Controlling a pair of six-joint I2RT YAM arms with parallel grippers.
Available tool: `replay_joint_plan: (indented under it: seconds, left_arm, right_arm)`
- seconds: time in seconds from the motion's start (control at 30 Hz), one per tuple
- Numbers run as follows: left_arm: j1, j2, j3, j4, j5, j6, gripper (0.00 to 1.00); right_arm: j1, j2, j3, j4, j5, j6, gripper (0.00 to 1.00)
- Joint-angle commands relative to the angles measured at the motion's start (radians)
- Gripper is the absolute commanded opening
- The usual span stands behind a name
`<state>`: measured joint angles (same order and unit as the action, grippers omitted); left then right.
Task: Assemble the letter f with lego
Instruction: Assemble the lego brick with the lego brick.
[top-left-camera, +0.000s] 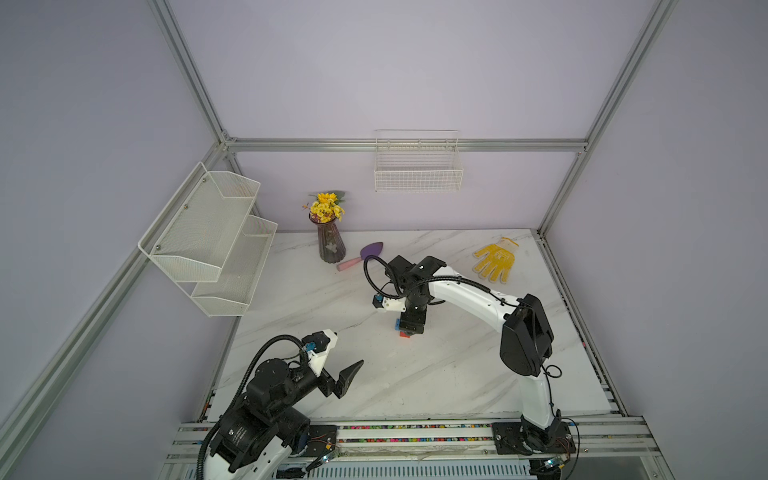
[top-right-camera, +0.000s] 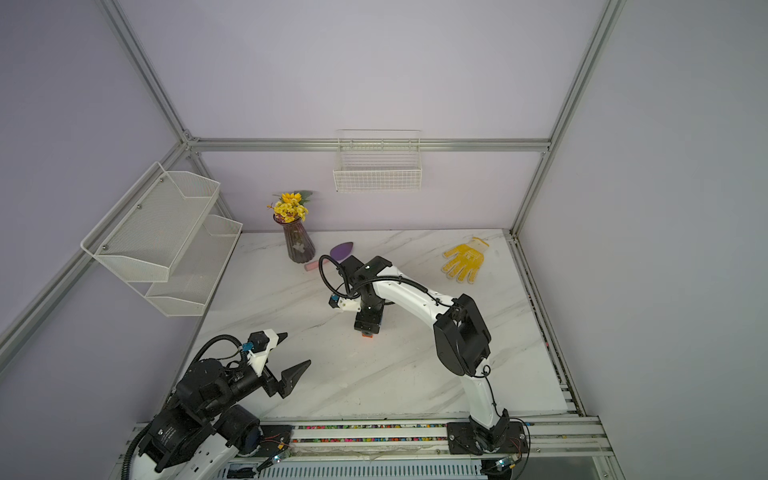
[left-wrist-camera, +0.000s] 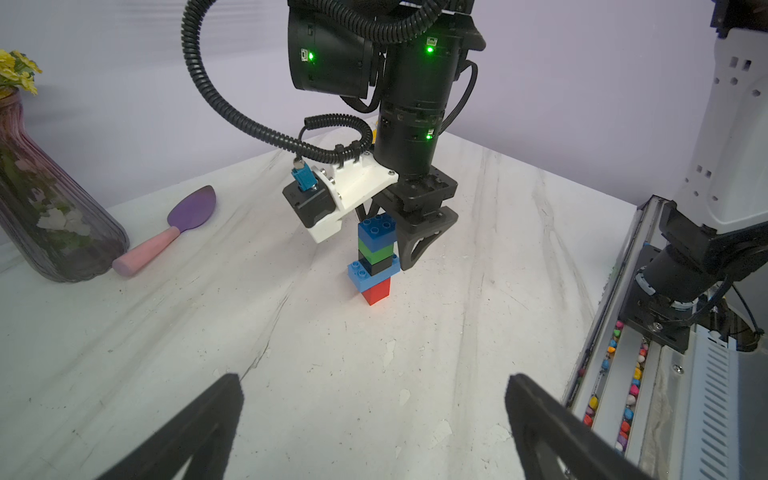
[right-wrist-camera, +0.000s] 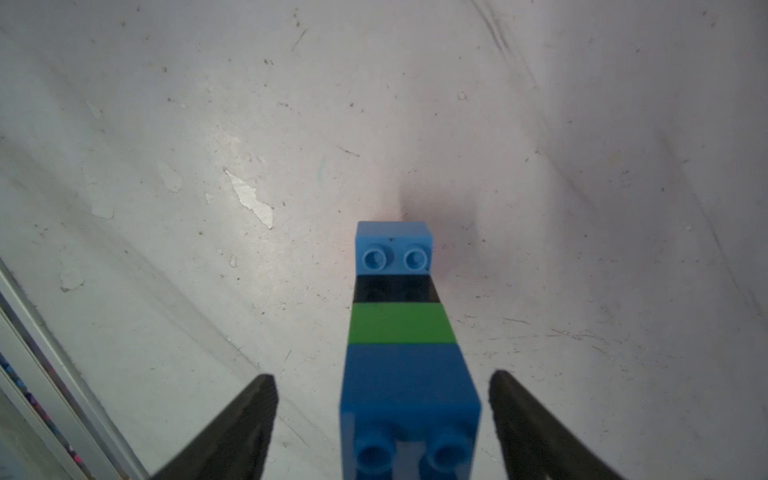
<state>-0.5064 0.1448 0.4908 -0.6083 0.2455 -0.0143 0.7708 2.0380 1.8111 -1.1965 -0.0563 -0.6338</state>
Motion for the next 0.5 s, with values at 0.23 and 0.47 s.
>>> replay_joint_plan:
  seconds: [0.23,0.47]
  left_arm:
    - [-0.001,0.009,-0.018,0.039,-0.028,0.007,1.00]
    - [-0.001,0.111,0.009,0.055,-0.027,0.024,1.00]
  right_arm:
    - [-0.101,-0.267,-0.195,0.277,-0.134,0.014,0.97]
    - [-0.201,-0.486,-0.418,0.508,-0.257,0.054,0.97]
